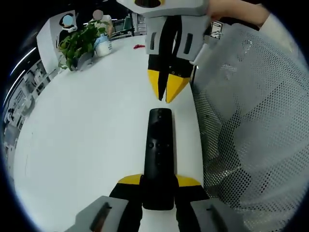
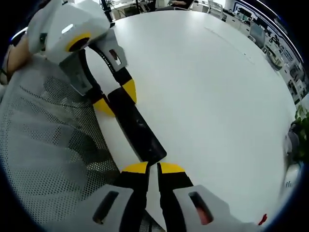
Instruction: Press the specified remote control buttons in sequence, fully releasing each button before pressing the next.
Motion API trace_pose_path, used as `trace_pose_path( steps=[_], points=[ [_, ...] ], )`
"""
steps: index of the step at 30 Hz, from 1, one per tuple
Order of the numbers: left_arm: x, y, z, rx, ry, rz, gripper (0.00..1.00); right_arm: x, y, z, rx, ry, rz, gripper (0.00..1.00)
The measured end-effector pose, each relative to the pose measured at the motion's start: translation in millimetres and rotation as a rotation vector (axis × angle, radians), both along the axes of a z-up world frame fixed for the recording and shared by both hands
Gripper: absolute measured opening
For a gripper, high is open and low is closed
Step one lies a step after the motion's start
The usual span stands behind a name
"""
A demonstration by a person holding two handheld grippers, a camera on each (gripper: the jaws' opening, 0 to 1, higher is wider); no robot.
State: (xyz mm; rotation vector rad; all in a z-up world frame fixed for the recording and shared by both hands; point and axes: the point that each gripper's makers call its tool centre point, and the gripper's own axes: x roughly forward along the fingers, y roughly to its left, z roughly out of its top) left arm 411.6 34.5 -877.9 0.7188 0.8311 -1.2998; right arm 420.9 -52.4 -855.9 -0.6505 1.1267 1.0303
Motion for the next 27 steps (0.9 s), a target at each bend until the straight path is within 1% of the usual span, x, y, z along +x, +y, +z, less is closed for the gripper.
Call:
trace_pose_path(
  steps=[6,8,19,22,27],
  points=[
    [0.1,0.1,-0.1,-0.002,0.001,0.000,0.24,4.3,4.3,-2.5,-0.024,-0.006,0.040,0.01],
    [0.2,-0.1,0.0,-0.002,0.000,-0.002,0.24,3.8,4.9,-3.5,-0.029,0.001,0.058,0.00],
    [-0.2,0.1,-0.1,-0.002,0.000,-0.004,0.24,4.3,7.1,-11.6,-0.064,0.007,0.108,0.00],
    [-0.1,0.2,-0.2,-0.002,0.000,-0.003,0.24,2.5,4.5,-15.5,-0.099,0.007,0.139,0.00],
    [0.0,0.1,0.0,-0.003,0.001,-0.002,0.24,3.6,5.0,-14.2,-0.095,0.009,0.132,0.00]
  ],
)
